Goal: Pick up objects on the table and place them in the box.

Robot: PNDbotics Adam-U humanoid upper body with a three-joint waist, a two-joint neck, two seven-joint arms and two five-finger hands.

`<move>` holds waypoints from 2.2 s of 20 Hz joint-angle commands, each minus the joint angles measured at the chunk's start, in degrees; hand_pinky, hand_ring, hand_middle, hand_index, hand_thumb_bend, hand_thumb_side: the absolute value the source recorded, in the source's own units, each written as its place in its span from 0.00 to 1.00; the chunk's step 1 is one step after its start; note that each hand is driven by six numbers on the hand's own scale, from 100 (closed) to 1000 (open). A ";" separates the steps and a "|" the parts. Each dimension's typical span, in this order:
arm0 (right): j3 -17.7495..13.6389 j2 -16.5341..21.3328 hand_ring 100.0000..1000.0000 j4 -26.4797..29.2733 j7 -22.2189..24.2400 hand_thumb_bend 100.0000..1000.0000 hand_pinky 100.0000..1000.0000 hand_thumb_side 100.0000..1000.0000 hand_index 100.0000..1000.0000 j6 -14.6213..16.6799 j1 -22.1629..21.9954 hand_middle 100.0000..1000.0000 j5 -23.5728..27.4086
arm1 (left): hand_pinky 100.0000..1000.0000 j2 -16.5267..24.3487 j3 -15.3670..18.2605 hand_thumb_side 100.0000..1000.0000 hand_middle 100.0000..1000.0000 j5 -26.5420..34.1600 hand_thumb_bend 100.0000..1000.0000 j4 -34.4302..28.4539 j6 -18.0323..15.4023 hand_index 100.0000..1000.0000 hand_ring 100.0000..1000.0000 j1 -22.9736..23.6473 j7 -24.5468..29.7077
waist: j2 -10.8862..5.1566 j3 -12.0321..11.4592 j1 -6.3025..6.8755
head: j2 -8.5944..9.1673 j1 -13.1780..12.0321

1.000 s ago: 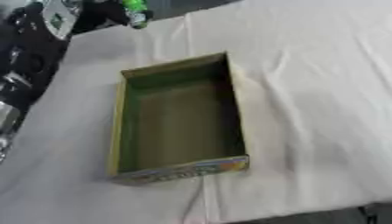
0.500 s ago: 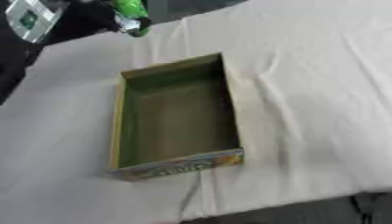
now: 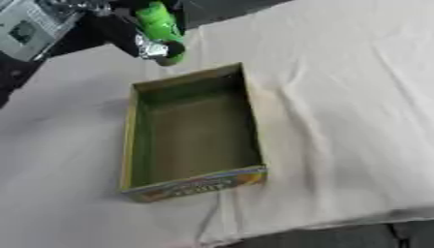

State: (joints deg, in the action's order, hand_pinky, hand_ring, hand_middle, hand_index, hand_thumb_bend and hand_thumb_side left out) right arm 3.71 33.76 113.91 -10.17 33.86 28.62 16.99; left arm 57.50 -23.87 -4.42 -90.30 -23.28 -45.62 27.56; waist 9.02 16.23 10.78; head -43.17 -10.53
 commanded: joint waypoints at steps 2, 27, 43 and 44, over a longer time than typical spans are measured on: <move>-0.34 1.66 0.65 0.68 -0.21 0.00 0.53 0.65 0.92 -0.09 0.45 0.75 0.23 | 0.00 3.47 -1.15 0.56 0.02 4.42 0.00 -4.96 2.01 0.34 0.00 0.01 2.32 | -1.26 0.19 -0.52 | 0.16 -0.20; -2.20 1.17 0.65 0.68 -4.65 0.00 0.54 0.65 0.92 -0.93 0.66 0.74 -0.25 | 1.00 4.65 -4.76 0.89 0.93 -8.92 0.78 -8.58 -0.64 0.98 0.96 1.11 22.75 | -1.22 0.86 -0.38 | 0.09 -1.23; -2.91 1.02 0.65 0.68 -5.64 0.00 0.54 0.65 0.92 -0.81 0.06 0.74 -0.86 | 0.64 -0.69 11.64 0.49 0.74 -9.93 0.30 -13.87 0.68 0.78 0.64 11.29 -10.26 | -0.93 -0.29 -1.24 | 5.44 -0.70; -3.05 0.93 0.65 0.68 -5.71 0.00 0.54 0.65 0.92 -0.70 -0.19 0.74 -0.97 | 0.61 -3.31 14.26 0.47 0.72 -8.15 0.28 -15.03 2.23 0.76 0.60 13.87 -17.73 | -0.84 -0.53 -1.62 | 6.77 -0.22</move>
State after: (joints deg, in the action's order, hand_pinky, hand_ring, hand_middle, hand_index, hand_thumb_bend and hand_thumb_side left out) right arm 1.30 33.71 113.91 -15.74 32.98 28.14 16.34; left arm 55.04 -13.88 -14.58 -103.48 -22.05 -31.67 17.14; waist 8.77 15.74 9.81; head -38.39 -11.31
